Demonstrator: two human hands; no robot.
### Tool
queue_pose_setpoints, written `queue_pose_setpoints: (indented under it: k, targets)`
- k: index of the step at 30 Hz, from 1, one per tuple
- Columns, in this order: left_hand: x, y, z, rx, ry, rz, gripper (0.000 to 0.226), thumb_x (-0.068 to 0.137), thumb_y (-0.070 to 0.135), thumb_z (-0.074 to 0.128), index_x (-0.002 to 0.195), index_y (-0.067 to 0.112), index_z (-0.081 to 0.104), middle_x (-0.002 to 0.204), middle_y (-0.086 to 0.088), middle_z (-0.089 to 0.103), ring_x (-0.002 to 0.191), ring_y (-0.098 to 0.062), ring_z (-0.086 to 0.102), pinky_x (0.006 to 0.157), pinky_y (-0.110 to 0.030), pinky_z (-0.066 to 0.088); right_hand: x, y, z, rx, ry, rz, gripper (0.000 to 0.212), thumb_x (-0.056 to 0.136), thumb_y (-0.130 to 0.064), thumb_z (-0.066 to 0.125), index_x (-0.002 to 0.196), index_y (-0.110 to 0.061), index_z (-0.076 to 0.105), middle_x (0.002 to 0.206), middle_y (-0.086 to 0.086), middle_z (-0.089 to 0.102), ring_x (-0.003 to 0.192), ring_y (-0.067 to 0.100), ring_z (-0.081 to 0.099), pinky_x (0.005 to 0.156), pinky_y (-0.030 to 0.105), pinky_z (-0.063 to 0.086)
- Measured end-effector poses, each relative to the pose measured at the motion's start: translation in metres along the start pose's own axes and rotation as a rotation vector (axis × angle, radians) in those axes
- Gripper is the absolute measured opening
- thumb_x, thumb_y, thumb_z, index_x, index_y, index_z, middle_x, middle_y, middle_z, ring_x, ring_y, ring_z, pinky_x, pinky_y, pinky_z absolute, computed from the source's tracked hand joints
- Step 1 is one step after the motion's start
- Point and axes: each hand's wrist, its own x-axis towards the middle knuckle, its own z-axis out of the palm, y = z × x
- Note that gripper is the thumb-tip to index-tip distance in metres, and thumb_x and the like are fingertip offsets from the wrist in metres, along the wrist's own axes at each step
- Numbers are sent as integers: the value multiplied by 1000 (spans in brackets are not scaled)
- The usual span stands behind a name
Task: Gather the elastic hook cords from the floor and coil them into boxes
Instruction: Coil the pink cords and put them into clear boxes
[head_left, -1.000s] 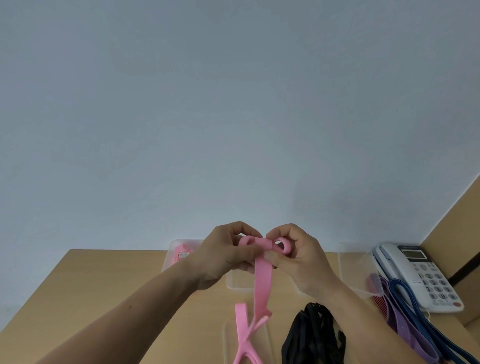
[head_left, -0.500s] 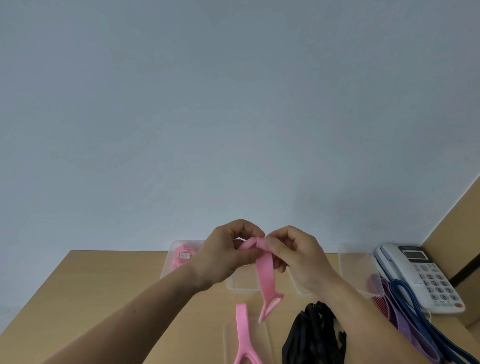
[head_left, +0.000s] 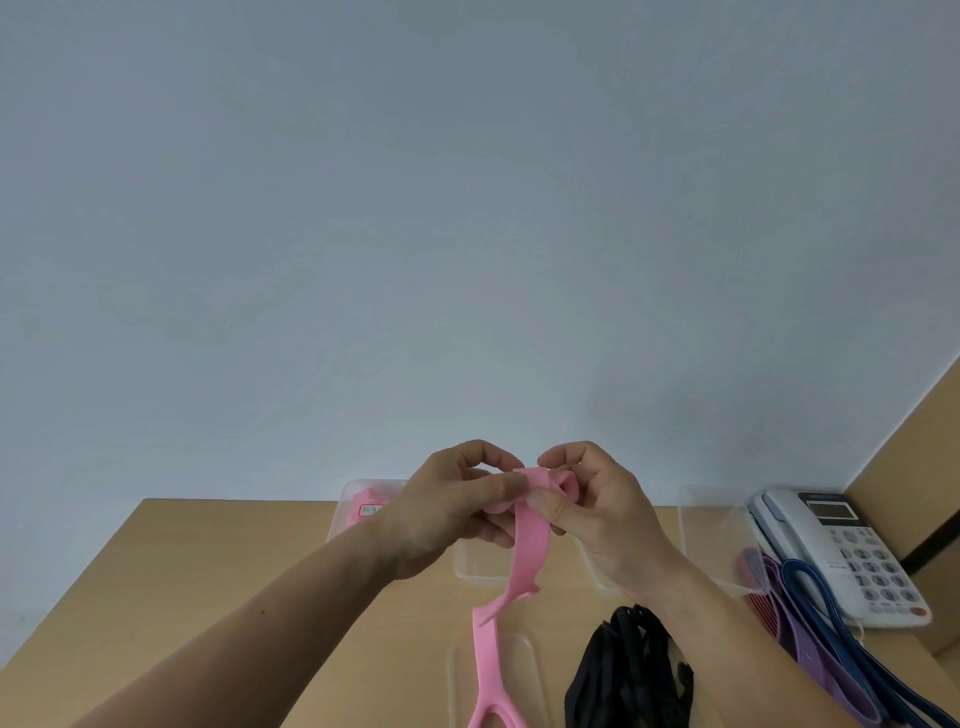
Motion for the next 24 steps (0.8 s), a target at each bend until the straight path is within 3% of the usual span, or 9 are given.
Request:
queue_pose_setpoints:
  k: [3,7,12,14,19,24]
  targets:
    - [0,0,1,-16,20,0,38,78,18,75,107,-1,60,85,-17,71,78,-33,69,76,-43,58,-1,0,0,7,-4,-7,34,65,-29,81,95,-30,65,88,6,71,81,22,68,75,37,57]
    - [1,-1,2,-5,43,41,35,75,11,76,105,1,62,88,-20,69,78,-34,69,76,-41,58,-3,-1,-2,12,-10,3,38,64,-29,81,99,-31,67,86,2,71,76,17,67,69,26,53]
    - [0,-6,3,103,62,159,24,78,-3,75,96,10,67,94,-22,67,82,-30,68,74,-35,58,-3,-9,-1,17,-43,101,44,72,-54,77,87,-13,70,75,11,67,65,22,59,60,30,48]
    - [-1,-8,4,114,47,191,24,80,-7,73,96,11,67,94,-15,70,83,-25,69,74,-32,56,-4,-11,-1,3,-67,138,44,77,-53,73,83,-9,68,73,14,67,63,23,60,56,30,47]
    - [-3,-8,4,74,43,124,44,75,6,80,113,15,59,92,-8,70,84,-26,70,74,-30,56,-7,-10,-2,-53,-19,76,30,85,-32,73,85,-3,66,69,14,68,58,20,60,52,28,46]
    - [-4,-2,3,142,-34,16,40,81,18,79,109,1,56,96,-19,75,89,-33,73,77,-38,59,-9,-12,0,-30,18,43,39,73,-41,82,86,-7,68,72,10,68,59,17,58,53,27,45]
